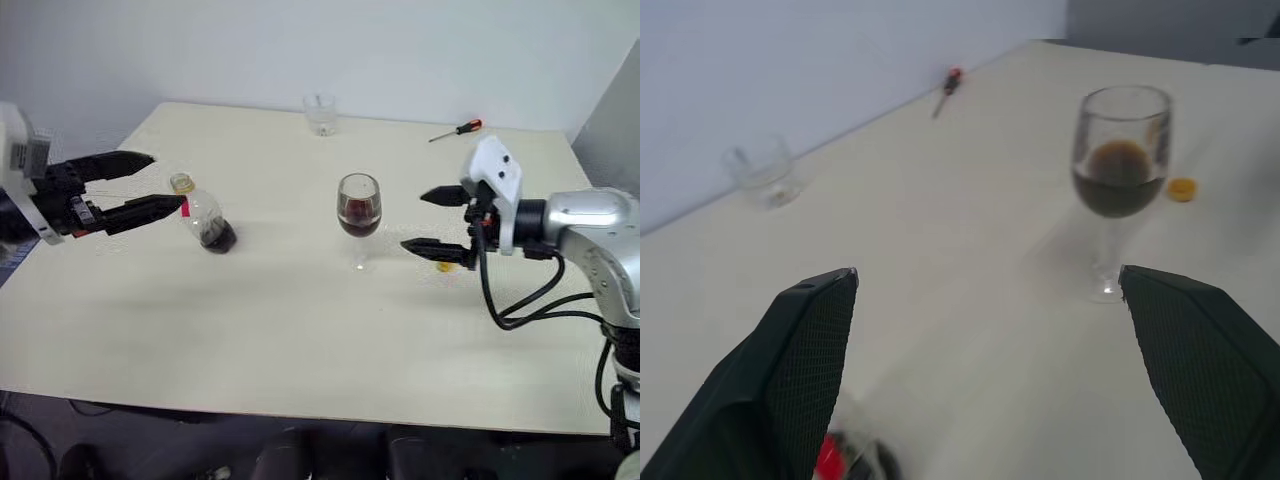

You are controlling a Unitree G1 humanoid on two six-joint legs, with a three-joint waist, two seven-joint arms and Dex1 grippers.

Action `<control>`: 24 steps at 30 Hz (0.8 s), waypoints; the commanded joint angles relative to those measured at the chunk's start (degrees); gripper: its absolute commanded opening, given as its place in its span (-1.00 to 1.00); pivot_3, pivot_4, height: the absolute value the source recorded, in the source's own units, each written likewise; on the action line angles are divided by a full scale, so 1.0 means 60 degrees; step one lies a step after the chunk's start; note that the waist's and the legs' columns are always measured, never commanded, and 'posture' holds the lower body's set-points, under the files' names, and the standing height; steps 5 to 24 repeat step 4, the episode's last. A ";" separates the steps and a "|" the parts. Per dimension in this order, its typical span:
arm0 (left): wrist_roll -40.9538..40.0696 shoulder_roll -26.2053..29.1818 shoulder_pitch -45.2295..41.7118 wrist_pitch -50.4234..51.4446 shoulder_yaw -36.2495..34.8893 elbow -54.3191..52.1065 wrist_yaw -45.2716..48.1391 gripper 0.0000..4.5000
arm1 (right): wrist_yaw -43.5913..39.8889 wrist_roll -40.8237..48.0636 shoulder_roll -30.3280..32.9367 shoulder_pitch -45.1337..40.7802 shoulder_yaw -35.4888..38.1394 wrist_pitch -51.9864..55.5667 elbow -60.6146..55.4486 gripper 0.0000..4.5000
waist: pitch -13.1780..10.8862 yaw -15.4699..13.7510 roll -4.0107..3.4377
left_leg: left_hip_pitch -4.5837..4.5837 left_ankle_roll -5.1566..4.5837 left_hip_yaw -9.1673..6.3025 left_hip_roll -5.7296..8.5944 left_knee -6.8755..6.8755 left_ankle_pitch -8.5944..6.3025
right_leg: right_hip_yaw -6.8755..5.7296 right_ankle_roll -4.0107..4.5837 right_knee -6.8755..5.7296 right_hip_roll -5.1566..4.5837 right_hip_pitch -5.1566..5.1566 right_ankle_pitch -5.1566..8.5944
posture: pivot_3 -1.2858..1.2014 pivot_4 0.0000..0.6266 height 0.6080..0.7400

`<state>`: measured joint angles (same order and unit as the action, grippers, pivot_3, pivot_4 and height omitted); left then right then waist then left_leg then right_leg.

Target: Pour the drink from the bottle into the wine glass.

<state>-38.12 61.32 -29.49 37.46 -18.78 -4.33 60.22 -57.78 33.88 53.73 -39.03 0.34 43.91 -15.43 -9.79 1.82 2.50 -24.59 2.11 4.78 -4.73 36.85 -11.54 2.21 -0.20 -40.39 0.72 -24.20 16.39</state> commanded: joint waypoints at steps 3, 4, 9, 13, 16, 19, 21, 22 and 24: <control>-0.0001 0.0482 -0.0609 -0.0064 0.0179 0.0166 0.0750 0.99 | -0.1020 -0.0324 0.0730 -0.0143 0.0718 -0.1025 0.1202 1.00 | -0.0004 0.0079 -0.0004 | -0.0001 -0.0001 0.0000 -0.0010 -0.0003 -0.0001 | 0.0008 -0.0002 -0.0001 0.0022 -0.0010 0.0001 | 0.03 -0.52 1.00; -0.0077 0.0450 -0.0646 0.0020 0.0232 0.0223 0.0875 0.99 | -0.1184 -0.0324 0.0784 -0.0146 0.0723 -0.1113 0.1397 1.00 | -0.0004 0.0079 -0.0004 | 0.0000 -0.0001 -0.0002 -0.0017 -0.0006 -0.0001 | 0.0011 -0.0009 0.0000 0.0028 -0.0011 0.0009 | 0.03 -0.52 1.00; -0.0077 0.0450 -0.0646 0.0020 0.0232 0.0223 0.0875 0.99 | -0.1184 -0.0324 0.0784 -0.0146 0.0723 -0.1113 0.1397 1.00 | -0.0004 0.0079 -0.0004 | 0.0000 -0.0001 -0.0002 -0.0017 -0.0006 -0.0001 | 0.0011 -0.0009 0.0000 0.0028 -0.0011 0.0009 | 0.03 -0.52 1.00; -0.0077 0.0450 -0.0646 0.0020 0.0232 0.0223 0.0875 0.99 | -0.1184 -0.0324 0.0784 -0.0146 0.0723 -0.1113 0.1397 1.00 | -0.0004 0.0079 -0.0004 | 0.0000 -0.0001 -0.0002 -0.0017 -0.0006 -0.0001 | 0.0011 -0.0009 0.0000 0.0028 -0.0011 0.0009 | 0.03 -0.52 1.00; -0.0077 0.0450 -0.0646 0.0020 0.0232 0.0223 0.0875 0.99 | -0.1184 -0.0324 0.0784 -0.0146 0.0723 -0.1113 0.1397 1.00 | -0.0004 0.0079 -0.0004 | 0.0000 -0.0001 -0.0002 -0.0017 -0.0006 -0.0001 | 0.0011 -0.0009 0.0000 0.0028 -0.0011 0.0009 | 0.03 -0.52 1.00; -0.0077 0.0450 -0.0646 0.0020 0.0232 0.0223 0.0875 0.99 | -0.1184 -0.0324 0.0784 -0.0146 0.0723 -0.1113 0.1397 1.00 | -0.0004 0.0079 -0.0004 | 0.0000 -0.0001 -0.0002 -0.0017 -0.0006 -0.0001 | 0.0011 -0.0009 0.0000 0.0028 -0.0011 0.0009 | 0.03 -0.52 1.00; -0.0077 0.0450 -0.0646 0.0020 0.0232 0.0223 0.0875 0.99 | -0.1184 -0.0324 0.0784 -0.0146 0.0723 -0.1113 0.1397 1.00 | -0.0004 0.0079 -0.0004 | 0.0000 -0.0001 -0.0002 -0.0017 -0.0006 -0.0001 | 0.0011 -0.0009 0.0000 0.0028 -0.0011 0.0009 | 0.03 -0.52 1.00; -0.0077 0.0450 -0.0646 0.0020 0.0232 0.0223 0.0875 0.99 | -0.1184 -0.0324 0.0784 -0.0146 0.0723 -0.1113 0.1397 1.00 | -0.0004 0.0079 -0.0004 | 0.0000 -0.0001 -0.0002 -0.0017 -0.0006 -0.0001 | 0.0011 -0.0009 0.0000 0.0028 -0.0011 0.0009 | 0.03 -0.52 1.00; -0.0077 0.0450 -0.0646 0.0020 0.0232 0.0223 0.0875 0.99 | -0.1184 -0.0324 0.0784 -0.0146 0.0723 -0.1113 0.1397 1.00 | -0.0004 0.0079 -0.0004 | 0.0000 -0.0001 -0.0002 -0.0017 -0.0006 -0.0001 | 0.0011 -0.0009 0.0000 0.0028 -0.0011 0.0009 | 0.03 -0.52 1.00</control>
